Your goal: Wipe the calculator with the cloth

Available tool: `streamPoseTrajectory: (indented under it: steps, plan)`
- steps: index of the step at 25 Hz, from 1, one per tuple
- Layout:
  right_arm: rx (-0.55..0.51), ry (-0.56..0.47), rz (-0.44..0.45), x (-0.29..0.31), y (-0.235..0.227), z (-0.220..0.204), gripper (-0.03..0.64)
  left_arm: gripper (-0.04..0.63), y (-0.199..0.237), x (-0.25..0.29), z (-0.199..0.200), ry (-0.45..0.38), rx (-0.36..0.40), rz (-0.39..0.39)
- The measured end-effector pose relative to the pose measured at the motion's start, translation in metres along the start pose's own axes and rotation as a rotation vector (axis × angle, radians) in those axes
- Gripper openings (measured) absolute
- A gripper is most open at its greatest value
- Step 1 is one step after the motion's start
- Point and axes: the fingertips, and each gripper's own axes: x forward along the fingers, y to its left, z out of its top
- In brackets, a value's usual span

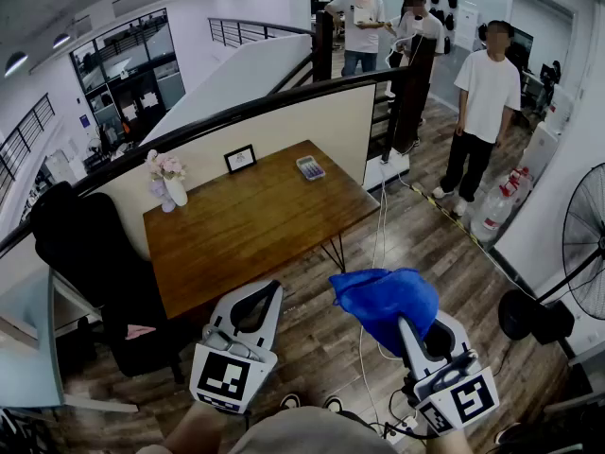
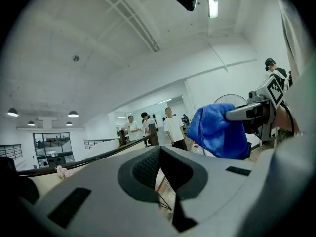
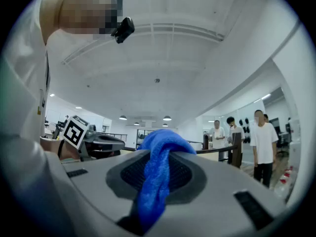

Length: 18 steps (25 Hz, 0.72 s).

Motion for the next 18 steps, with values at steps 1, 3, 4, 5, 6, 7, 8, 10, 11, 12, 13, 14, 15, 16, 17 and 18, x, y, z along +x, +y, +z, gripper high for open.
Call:
streamPoseTrajectory:
  steps: [1,3,4,5,6,7,8,10,11,12,13,14,15,16,17,18]
  plan:
    - [0.01,-0.005,0.0,-0.002,-0.002,0.001,0.08,0.002,-0.003,0.0,0.001,0.002,0.0,0.0]
    - [0.025,-0.012,-0.002,-0.007,-0.007,0.002,0.081,0.002,-0.009,0.0,0.002,0.006,-0.001,0.0]
    - [0.03,-0.014,-0.003,-0.01,-0.01,0.002,0.081,0.002,-0.012,0.001,0.003,0.008,0.0,0.0]
    - [0.032,-0.015,-0.003,-0.013,-0.013,0.002,0.08,0.002,-0.015,0.002,0.003,0.01,0.0,0.0]
    - [0.035,-0.016,-0.003,-0.015,-0.016,0.001,0.08,0.002,-0.019,0.004,0.003,0.011,-0.001,0.001]
    - [0.039,-0.016,-0.003,-0.017,-0.019,0.0,0.08,0.002,-0.022,0.006,0.003,0.013,-0.001,0.001]
    - [0.043,-0.017,-0.001,-0.019,-0.022,-0.002,0.08,0.002,-0.025,0.007,0.003,0.015,0.0,0.002]
    - [0.052,-0.017,0.002,-0.024,-0.029,-0.005,0.08,0.002,-0.031,0.01,0.002,0.019,0.002,0.005]
    - [0.056,-0.017,0.004,-0.026,-0.032,-0.006,0.08,0.002,-0.035,0.012,0.003,0.021,0.003,0.007]
    - [0.059,-0.015,0.006,-0.029,-0.036,-0.008,0.08,0.002,-0.039,0.013,0.003,0.022,0.005,0.009]
    - [0.062,-0.013,0.008,-0.032,-0.04,-0.01,0.078,0.002,-0.044,0.014,0.003,0.023,0.007,0.012]
    - [0.064,-0.011,0.011,-0.034,-0.044,-0.012,0.078,0.002,-0.048,0.015,0.003,0.025,0.009,0.015]
    - [0.066,-0.008,0.014,-0.036,-0.047,-0.015,0.078,0.002,-0.051,0.017,0.002,0.027,0.011,0.018]
    - [0.067,-0.006,0.018,-0.038,-0.049,-0.017,0.077,0.002,-0.054,0.018,0.0,0.031,0.012,0.021]
    - [0.069,-0.004,0.022,-0.039,-0.051,-0.02,0.077,0.002,-0.057,0.018,-0.002,0.034,0.012,0.024]
    - [0.071,-0.002,0.027,-0.039,-0.053,-0.022,0.077,0.002,-0.06,0.019,-0.002,0.034,0.011,0.027]
